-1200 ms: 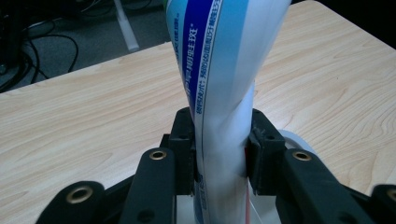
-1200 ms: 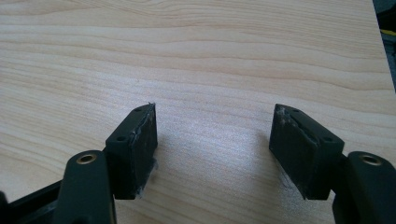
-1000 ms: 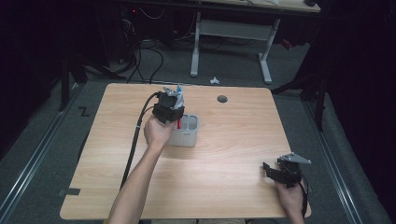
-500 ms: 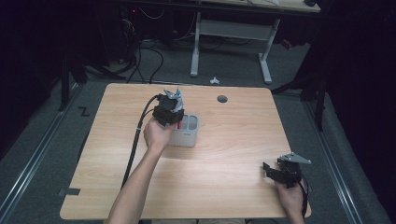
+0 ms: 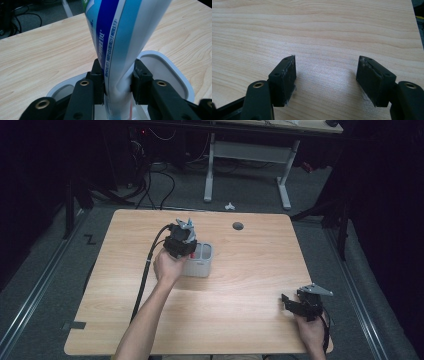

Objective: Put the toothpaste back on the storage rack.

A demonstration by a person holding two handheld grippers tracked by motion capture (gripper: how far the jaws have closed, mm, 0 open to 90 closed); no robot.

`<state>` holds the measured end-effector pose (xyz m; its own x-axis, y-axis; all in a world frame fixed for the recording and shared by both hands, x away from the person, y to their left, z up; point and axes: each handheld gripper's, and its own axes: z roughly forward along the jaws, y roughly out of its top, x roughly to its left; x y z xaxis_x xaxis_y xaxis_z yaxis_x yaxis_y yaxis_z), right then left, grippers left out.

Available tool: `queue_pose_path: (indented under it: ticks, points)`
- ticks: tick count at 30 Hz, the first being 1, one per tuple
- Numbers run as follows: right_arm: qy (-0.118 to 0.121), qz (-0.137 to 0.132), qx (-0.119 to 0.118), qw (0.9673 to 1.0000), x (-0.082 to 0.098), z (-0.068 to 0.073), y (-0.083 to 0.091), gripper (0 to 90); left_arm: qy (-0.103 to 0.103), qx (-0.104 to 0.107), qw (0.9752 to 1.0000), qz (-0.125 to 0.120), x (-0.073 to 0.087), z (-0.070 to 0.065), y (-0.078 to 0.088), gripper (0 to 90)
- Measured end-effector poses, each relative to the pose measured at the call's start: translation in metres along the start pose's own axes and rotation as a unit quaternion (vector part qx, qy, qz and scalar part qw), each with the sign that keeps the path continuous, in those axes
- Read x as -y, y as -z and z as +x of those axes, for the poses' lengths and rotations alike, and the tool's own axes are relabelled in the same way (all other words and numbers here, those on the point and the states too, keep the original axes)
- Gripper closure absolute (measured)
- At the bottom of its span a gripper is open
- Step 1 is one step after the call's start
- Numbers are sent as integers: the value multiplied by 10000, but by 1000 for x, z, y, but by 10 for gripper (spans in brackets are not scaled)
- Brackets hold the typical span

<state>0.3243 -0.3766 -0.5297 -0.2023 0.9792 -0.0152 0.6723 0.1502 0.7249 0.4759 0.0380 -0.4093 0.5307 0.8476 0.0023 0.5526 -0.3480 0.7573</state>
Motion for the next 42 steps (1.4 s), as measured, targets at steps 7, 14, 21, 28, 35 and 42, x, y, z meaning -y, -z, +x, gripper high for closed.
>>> queue_pose_path:
  ticks: [7, 14, 21, 28, 35, 42]
  points:
    - [-2, 0, 1, 10000, 0, 0, 0, 325, 12, 8, 10000, 28, 3, 1, -1, 676]
    - [-6, 12, 2, 10000, 0, 0, 0, 324, 3, 0, 10000, 94, 7, 1, -4, 675]
    - [-7, 13, 0, 10000, 0, 0, 0, 324, 84, 61, 9999, 35, 9, 2, -4, 666]
    - [-7, 13, 1, 10000, 0, 0, 0, 325, 74, 76, 9999, -49, 9, 2, -4, 637]
    - [-8, 13, -1, 10000, 0, 0, 0, 324, 47, 32, 10000, -78, 9, 3, -2, 618]
    - [-11, 0, -2, 10000, 0, 0, 0, 324, 18, 14, 9999, -100, 9, 3, 0, 568]
